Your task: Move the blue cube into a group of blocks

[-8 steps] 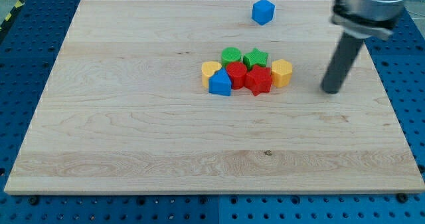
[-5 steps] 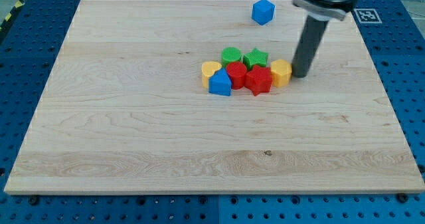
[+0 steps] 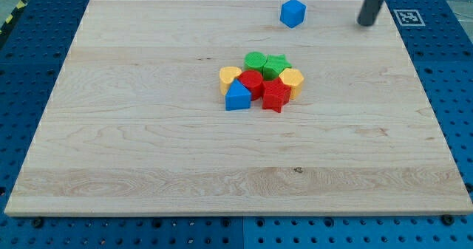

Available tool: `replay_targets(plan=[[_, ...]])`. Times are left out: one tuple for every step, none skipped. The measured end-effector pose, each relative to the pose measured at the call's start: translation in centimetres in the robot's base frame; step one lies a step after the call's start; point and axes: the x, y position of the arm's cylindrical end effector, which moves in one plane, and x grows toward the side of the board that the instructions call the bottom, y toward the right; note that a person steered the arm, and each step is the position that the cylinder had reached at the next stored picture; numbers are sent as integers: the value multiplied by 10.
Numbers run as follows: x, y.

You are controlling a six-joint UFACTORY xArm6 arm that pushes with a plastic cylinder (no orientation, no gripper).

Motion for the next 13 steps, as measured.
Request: replay_targets(plan=[[-26, -61], [-20, -119], [24, -181], [42, -207], [45, -208], [81, -217], [110, -227], [109, -245], [99, -283], [99, -330], [122, -347], [126, -324], [126, -287]])
